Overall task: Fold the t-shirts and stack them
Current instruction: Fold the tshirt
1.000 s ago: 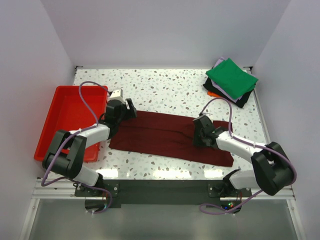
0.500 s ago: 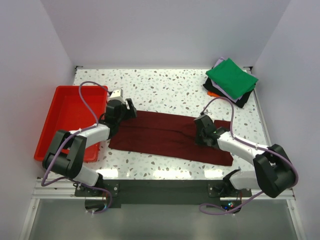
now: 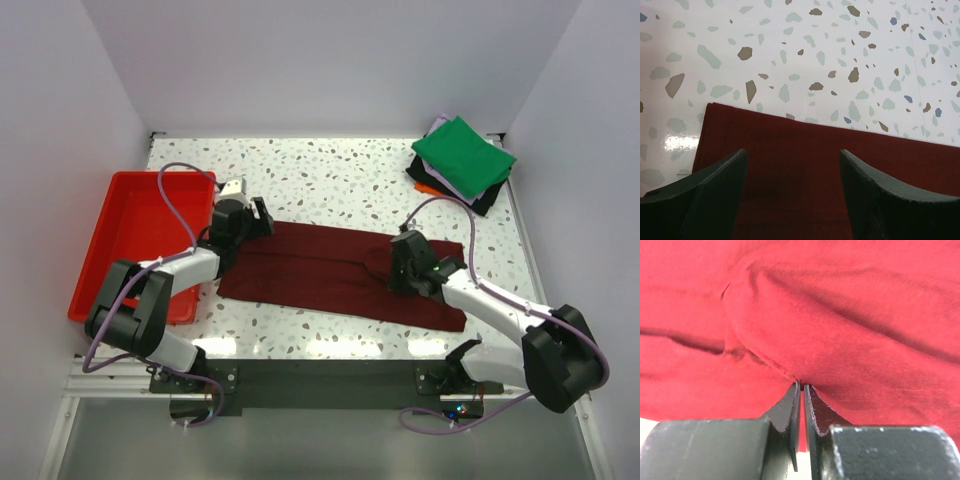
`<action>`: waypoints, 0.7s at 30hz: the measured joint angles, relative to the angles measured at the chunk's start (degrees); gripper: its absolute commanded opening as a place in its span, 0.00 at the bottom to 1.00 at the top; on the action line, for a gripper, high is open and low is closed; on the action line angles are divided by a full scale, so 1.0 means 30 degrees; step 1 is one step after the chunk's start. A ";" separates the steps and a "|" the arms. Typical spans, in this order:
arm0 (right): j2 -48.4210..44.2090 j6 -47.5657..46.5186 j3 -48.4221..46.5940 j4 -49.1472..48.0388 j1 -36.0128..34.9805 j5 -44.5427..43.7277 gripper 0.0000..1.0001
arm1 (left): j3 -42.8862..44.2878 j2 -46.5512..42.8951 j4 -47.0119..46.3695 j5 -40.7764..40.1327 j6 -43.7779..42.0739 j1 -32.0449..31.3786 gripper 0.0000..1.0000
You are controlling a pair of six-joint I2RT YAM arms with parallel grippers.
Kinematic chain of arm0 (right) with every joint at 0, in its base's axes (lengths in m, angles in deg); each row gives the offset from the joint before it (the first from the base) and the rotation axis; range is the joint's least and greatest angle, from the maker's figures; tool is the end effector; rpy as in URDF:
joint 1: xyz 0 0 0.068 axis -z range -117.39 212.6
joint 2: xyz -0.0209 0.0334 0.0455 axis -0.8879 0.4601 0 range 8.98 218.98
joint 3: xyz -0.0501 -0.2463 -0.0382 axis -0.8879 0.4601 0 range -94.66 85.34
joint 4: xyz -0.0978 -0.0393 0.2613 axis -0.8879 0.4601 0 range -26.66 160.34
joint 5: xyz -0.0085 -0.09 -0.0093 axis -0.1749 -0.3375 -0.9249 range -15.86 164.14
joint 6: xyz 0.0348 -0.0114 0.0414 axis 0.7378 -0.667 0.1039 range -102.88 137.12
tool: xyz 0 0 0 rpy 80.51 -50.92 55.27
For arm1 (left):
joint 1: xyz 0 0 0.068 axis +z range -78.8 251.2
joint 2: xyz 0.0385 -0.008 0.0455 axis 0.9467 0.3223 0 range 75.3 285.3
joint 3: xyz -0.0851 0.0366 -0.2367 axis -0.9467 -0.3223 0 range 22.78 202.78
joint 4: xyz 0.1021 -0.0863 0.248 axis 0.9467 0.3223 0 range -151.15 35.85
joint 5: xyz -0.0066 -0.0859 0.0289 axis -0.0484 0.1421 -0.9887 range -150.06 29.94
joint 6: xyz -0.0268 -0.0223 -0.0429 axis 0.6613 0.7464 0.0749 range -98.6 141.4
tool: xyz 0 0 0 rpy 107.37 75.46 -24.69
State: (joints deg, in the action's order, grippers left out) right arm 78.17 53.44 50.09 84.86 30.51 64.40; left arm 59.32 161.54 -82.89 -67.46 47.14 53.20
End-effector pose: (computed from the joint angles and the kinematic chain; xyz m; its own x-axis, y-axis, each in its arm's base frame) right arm 0.2157 0.1278 0.1517 -0.8243 0.1720 -0.5394 0.0567 0.9730 0.2236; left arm 0.3061 -0.0943 0.1410 -0.4879 -0.2944 -0.8218 -0.0152 0.9441 -0.3292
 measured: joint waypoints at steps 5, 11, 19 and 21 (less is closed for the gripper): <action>-0.0306 0.0262 0.0000 0.0517 -0.0678 0.0707 0.06 | 0.0000 0.0000 0.0000 0.0007 0.0000 0.0000 0.79; -0.0845 0.0729 -0.0051 0.0874 -0.1559 0.1122 0.06 | 0.0000 -0.0007 0.0000 0.0117 0.0000 0.0000 0.79; -0.0852 0.1501 -0.0146 0.1399 -0.3075 0.1100 0.05 | -0.0007 -0.0007 0.0000 0.0262 0.0000 0.0015 0.79; -0.0787 0.1763 -0.0182 0.1399 -0.3432 0.1086 0.05 | -0.0007 -0.0007 0.0000 0.0277 0.0000 0.0022 0.79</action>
State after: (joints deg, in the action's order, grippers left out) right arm 75.81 58.73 49.55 89.05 20.21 67.66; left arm 59.29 161.51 -82.89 -66.62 47.14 53.27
